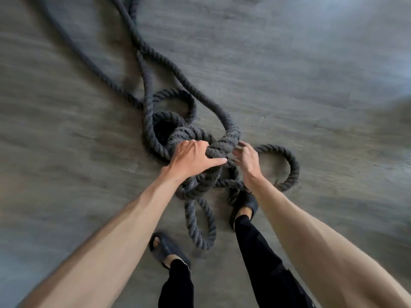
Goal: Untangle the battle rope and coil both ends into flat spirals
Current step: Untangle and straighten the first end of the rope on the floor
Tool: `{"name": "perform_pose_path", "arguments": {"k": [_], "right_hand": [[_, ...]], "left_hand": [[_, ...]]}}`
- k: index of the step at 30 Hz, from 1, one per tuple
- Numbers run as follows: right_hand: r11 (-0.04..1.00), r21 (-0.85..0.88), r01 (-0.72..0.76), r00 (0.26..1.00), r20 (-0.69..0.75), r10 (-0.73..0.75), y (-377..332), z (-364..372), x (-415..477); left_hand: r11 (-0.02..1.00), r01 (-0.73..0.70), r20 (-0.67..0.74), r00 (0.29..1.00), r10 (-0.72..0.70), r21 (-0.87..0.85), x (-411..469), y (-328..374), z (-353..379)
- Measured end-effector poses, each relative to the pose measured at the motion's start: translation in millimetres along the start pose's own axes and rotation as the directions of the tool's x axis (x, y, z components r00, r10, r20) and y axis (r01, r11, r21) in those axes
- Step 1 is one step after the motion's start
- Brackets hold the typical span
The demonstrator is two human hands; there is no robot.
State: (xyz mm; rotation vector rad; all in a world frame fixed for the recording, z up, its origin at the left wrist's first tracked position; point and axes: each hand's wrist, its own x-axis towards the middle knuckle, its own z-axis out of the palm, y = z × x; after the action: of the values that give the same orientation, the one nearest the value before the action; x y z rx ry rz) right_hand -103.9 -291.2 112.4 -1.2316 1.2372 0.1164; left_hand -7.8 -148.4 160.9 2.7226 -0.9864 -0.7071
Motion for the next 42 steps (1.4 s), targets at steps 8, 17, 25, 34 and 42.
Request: {"name": "perform_pose_path", "arguments": {"k": [8, 17, 25, 34, 42], "right_hand": [[0.930, -0.329, 0.164, 0.984, 0.113, -0.134, 66.2, 22.0, -40.2], [0.952, -0.298, 0.062, 0.993, -0.076, -0.088, 56.0, 5.4, 5.1], [0.982, -0.184, -0.037, 0.999, 0.029, 0.043, 66.9, -34.7, -9.9], [0.999, -0.026, 0.022, 1.000, 0.006, -0.022, -3.1, -91.9, 18.9], [0.789, 0.518, -0.330, 0.944, 0.208, 0.258, -33.0, -159.4, 31.0]], "left_hand": [[0.796, 0.398, 0.369, 0.899, -0.237, -0.457, 47.2, 75.4, -50.0], [0.412, 0.520, 0.511, 0.848, -0.142, -0.748, 71.9, 138.2, -78.8], [0.628, 0.507, 0.564, 0.816, -0.128, -0.590, 139.8, 205.6, -80.7], [0.982, -0.079, 0.133, 0.986, 0.103, -0.174, 207.3, 276.7, -66.7], [0.880, 0.191, 0.116, 0.981, -0.156, -0.435, 228.9, 201.6, -59.2]]}}
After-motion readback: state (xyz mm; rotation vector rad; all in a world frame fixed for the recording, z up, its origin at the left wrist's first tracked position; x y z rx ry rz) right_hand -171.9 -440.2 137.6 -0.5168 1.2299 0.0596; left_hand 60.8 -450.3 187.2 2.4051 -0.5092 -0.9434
